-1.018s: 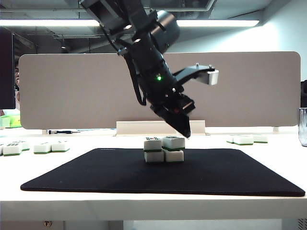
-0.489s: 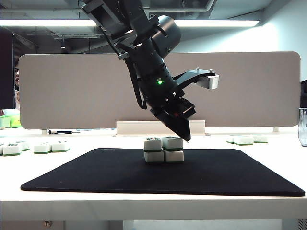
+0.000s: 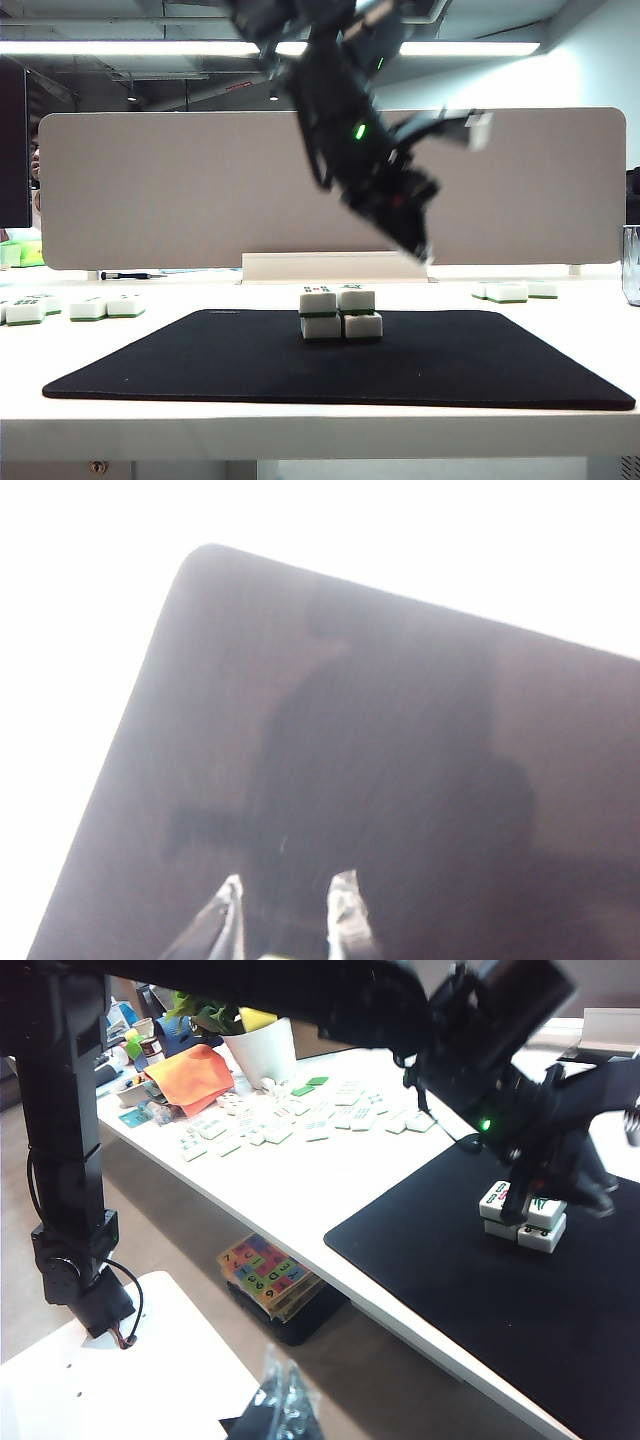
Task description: Arrange four mahjong tiles into a neat stack, creating two layers of paired tiles.
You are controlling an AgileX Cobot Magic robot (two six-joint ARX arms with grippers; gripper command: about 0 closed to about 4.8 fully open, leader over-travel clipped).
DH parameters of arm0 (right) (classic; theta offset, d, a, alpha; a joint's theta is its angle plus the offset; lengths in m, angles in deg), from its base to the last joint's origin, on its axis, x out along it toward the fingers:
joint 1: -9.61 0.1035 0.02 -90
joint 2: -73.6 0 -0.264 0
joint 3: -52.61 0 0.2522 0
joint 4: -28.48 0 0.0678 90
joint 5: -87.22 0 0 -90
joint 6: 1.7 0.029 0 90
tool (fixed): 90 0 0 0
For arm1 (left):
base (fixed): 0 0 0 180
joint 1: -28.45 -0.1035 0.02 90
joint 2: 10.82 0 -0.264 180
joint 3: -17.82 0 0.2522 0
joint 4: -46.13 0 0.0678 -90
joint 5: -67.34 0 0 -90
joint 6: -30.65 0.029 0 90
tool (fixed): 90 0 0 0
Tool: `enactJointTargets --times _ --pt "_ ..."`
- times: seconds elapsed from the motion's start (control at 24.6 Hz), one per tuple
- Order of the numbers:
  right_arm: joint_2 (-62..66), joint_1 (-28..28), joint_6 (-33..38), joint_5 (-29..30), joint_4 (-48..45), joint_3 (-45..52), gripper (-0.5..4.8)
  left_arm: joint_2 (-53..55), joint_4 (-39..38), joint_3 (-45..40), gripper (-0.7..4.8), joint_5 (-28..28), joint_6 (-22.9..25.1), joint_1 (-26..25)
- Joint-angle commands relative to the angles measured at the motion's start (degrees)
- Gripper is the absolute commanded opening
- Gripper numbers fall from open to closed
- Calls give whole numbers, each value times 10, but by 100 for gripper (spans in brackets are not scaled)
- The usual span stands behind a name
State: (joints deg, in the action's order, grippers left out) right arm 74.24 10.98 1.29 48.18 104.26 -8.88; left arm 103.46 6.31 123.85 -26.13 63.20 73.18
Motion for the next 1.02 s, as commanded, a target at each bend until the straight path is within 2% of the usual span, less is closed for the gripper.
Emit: enactJointTargets --times 0.04,0.12,0.24,0.37,0.57,0.73,1.02 --pt "-7 0 -1 0 -5 -2 -1 -30 -44 45 115 8 -39 3" --pt "-7 0 -1 0 -5 -2 -1 -54 -61 55 115 23 -76 -8" --pt "-7 0 -2 -11 -6 -2 -1 -102 -108 55 115 24 -75 -45" --pt "-7 0 -3 -56 -6 -2 -1 -131 -137 54 115 23 -75 -82" --pt "-7 0 -5 -178 -5 -2 -1 -198 -167 52 115 17 -75 -172" --pt "-7 0 -4 -238 -5 -2 -1 -232 -168 45 115 -8 -76 -214" --pt "-7 0 -4 -243 -5 -2 -1 -325 -160 -42 115 -11 -76 -281"
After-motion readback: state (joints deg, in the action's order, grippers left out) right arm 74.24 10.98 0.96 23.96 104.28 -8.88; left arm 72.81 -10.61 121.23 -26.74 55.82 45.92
